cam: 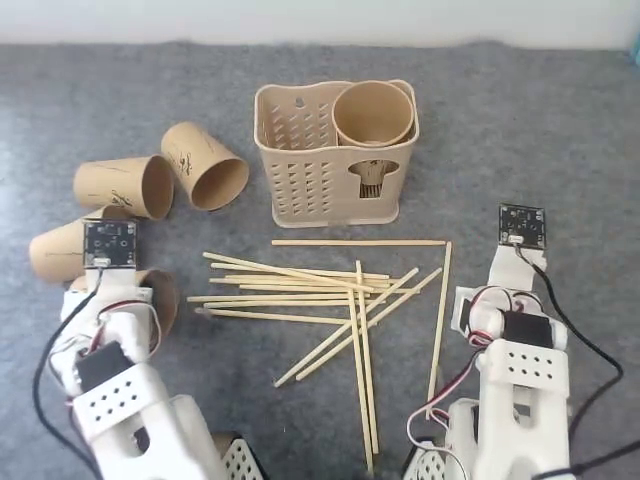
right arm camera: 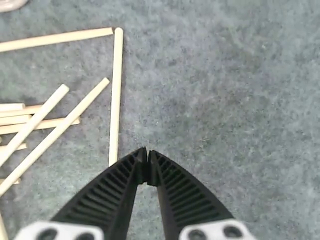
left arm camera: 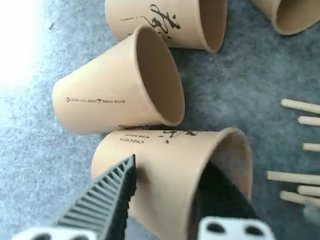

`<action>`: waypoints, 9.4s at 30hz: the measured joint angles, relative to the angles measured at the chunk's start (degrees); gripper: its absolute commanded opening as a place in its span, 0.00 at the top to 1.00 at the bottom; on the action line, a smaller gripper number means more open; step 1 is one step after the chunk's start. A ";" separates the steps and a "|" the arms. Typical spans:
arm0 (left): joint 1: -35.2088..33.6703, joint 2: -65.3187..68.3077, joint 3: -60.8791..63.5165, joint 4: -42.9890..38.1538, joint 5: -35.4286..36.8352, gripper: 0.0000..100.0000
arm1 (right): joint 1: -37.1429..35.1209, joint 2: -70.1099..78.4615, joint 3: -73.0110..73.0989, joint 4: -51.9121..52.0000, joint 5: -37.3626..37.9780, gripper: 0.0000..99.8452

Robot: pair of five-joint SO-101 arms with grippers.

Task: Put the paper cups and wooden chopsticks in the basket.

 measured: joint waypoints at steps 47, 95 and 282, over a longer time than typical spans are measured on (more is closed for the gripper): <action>44.22 40.97 -99.43 51.25 40.44 0.98 | 0.00 0.00 2.37 -3.34 0.00 0.99; 51.52 80.79 -136.79 50.20 57.32 0.70 | -1.32 0.00 4.04 -5.89 1.05 0.99; 22.77 50.37 -97.58 44.40 42.37 0.79 | -1.14 0.00 4.04 -5.71 3.16 0.99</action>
